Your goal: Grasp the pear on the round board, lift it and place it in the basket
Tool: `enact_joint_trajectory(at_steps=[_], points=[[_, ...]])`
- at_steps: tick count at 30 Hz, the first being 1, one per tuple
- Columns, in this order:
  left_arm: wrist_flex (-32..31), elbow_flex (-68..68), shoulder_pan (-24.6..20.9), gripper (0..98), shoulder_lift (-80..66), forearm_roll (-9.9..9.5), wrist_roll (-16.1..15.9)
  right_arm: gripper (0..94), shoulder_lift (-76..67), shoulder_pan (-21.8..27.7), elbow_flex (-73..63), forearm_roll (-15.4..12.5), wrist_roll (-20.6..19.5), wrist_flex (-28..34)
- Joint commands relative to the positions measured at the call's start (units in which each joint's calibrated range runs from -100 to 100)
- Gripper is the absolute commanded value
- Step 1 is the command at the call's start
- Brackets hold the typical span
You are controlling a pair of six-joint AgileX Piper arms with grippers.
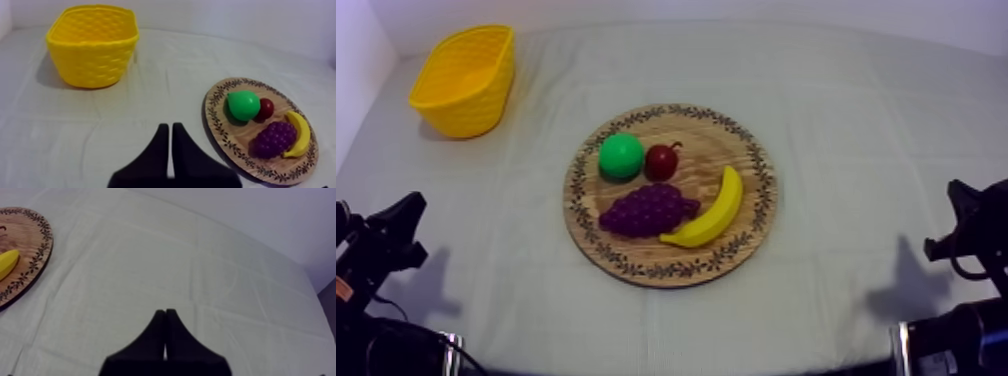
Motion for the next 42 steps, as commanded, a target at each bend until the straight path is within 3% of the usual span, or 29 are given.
enact_joint_trajectory(at_steps=[1,10,21,25,35,42], points=[[0.1,0.0,2.8,0.0,0.0,0.00,-0.5,0.4,0.0,0.0,0.0,0.0,0.0,-0.1],[-0.2,0.0,9.7,0.0,0.2,0.04,0.2,0.4,0.0,0.0,0.0,0.0,0.0,-0.1],[-3.0,-2.3,13.2,0.0,13.5,0.38,0.8,0.4,0.0,0.0,0.0,0.0,0.0,-0.1],[-1.6,-6.8,13.9,0.0,21.2,1.52,0.3,0.4,0.0,0.0,0.0,0.0,0.0,-0.1],[11.3,-24.3,12.4,0.0,38.9,4.15,0.4,0.4,0.0,0.0,0.0,0.0,0.0,-0.1],[23.0,-38.2,9.9,0.0,49.7,6.23,-1.6,0.4,0.0,0.0,0.0,0.0,0.0,-0.1]])
